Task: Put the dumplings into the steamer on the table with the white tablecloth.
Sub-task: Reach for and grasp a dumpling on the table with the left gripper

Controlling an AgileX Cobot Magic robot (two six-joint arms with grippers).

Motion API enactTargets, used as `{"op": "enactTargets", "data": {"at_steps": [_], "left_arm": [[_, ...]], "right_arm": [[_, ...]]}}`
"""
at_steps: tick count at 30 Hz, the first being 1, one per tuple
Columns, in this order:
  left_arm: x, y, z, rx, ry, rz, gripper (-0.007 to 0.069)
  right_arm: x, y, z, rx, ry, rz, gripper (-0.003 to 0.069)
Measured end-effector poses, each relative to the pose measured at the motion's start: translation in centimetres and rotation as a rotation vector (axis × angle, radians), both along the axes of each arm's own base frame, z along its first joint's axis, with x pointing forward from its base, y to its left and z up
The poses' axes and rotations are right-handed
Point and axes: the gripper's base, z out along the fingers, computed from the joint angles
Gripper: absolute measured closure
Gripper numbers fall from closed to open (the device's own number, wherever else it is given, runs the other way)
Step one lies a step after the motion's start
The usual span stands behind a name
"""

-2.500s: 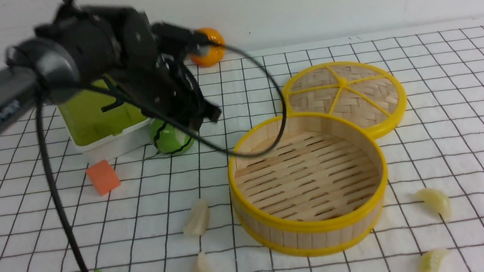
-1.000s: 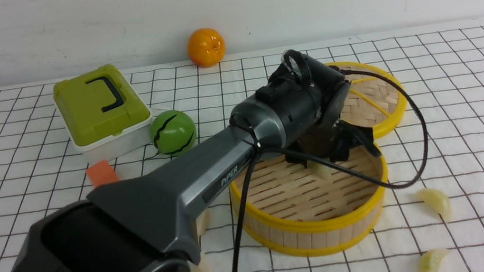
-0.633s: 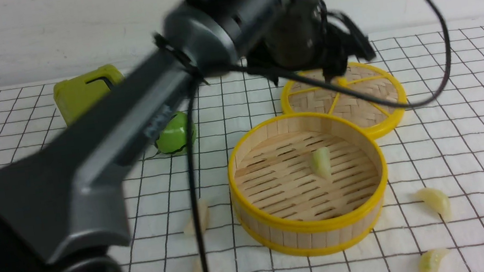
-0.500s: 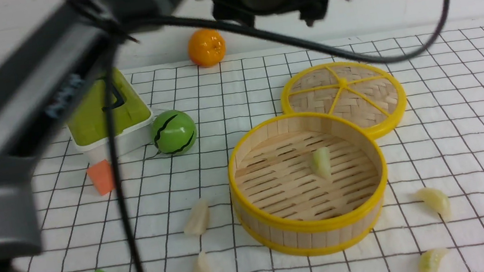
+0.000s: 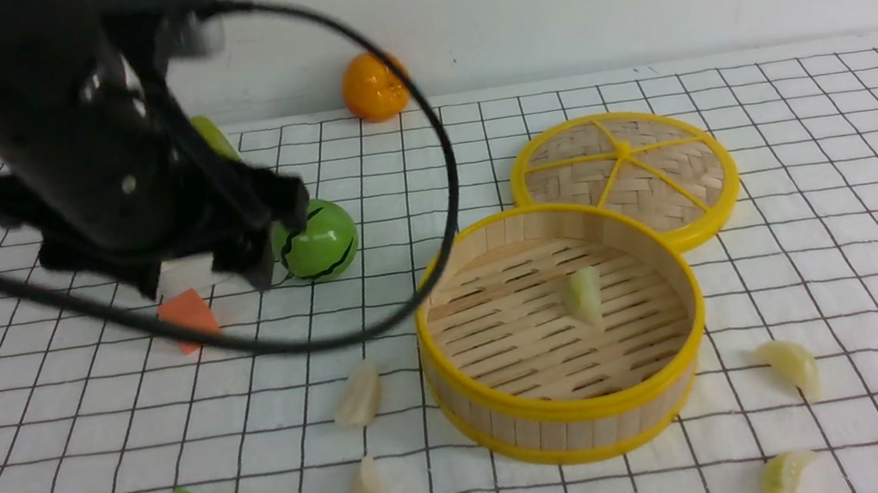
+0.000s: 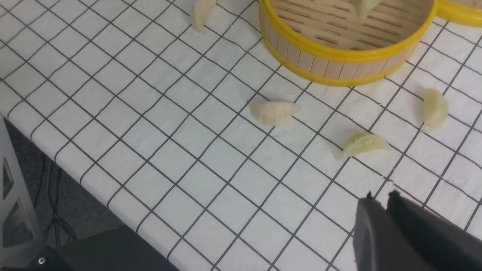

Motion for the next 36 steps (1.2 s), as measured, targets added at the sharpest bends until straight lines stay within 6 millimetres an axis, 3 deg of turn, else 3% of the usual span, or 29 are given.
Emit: {"op": "enactTargets", "data": {"at_steps": [2, 18, 26, 30, 33, 36], "left_arm": [[0.1, -0.4, -3.2, -0.012, 0.043, -0.016, 0.0077], [6.2, -4.3, -15.2, -0.028, 0.063, -0.090, 0.0102], [7.3, -4.7, -18.1, 0.009, 0.058, -0.122, 0.0123], [7.4, -4.8, -18.8, 0.018, 0.068, -0.125, 0.0204], [7.4, -4.8, -18.9, 0.016, 0.067, -0.126, 0.0334], [7.4, -4.8, -18.9, 0.016, 0.067, -0.126, 0.0341]], "right_arm": [[0.0, 0.0, 0.0, 0.001, -0.004, -0.002, 0.0609], [-0.2, 0.4, 0.1, 0.042, 0.016, 0.023, 0.0597], [-0.2, 0.4, 0.1, 0.041, 0.019, 0.024, 0.0596], [-0.2, 0.4, 0.1, 0.041, 0.020, 0.025, 0.0596], [-0.2, 0.4, 0.1, 0.040, 0.019, 0.024, 0.0592], [-0.2, 0.3, 0.1, 0.039, 0.020, 0.024, 0.0589]]}}
